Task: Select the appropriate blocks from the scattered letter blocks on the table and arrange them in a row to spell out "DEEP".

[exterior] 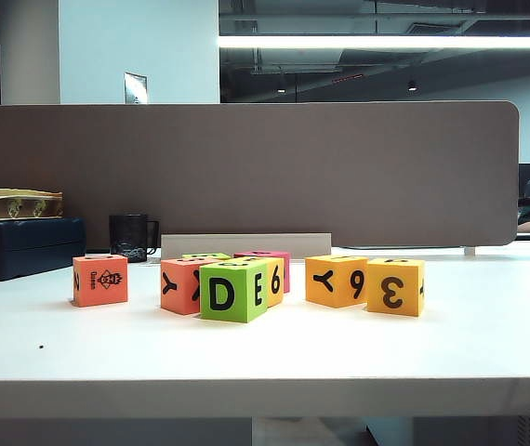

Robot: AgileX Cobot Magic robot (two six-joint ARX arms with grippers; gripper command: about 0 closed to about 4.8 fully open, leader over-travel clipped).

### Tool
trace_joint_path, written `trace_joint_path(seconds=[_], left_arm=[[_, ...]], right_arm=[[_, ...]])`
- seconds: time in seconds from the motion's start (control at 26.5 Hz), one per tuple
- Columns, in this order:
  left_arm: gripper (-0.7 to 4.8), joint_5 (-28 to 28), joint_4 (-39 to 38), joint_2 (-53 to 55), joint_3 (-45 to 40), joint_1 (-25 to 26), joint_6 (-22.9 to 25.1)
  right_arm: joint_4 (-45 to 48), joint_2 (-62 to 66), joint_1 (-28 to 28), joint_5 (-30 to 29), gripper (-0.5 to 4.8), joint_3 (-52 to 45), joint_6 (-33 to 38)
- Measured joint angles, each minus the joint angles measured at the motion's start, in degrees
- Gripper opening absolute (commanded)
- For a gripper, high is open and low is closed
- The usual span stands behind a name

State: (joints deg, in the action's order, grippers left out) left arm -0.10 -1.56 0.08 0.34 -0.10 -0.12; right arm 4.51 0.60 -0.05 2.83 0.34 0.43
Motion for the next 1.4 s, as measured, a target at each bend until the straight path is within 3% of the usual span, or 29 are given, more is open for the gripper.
trace_joint_path(seconds=[1.09,1.4], left_arm=[[-0.02,0.00,0.11,0.00,0.00,0.00,-1.73],[-0.03,-0.11,-0.85,0.00,0.00,0.00,-2.14]], right_arm=[[2.36,0.00,-0.04,0.00,-0.06,0.02,0.04],[0.66,0.00,-0.02,0.00,-0.06,1.64,4.02]])
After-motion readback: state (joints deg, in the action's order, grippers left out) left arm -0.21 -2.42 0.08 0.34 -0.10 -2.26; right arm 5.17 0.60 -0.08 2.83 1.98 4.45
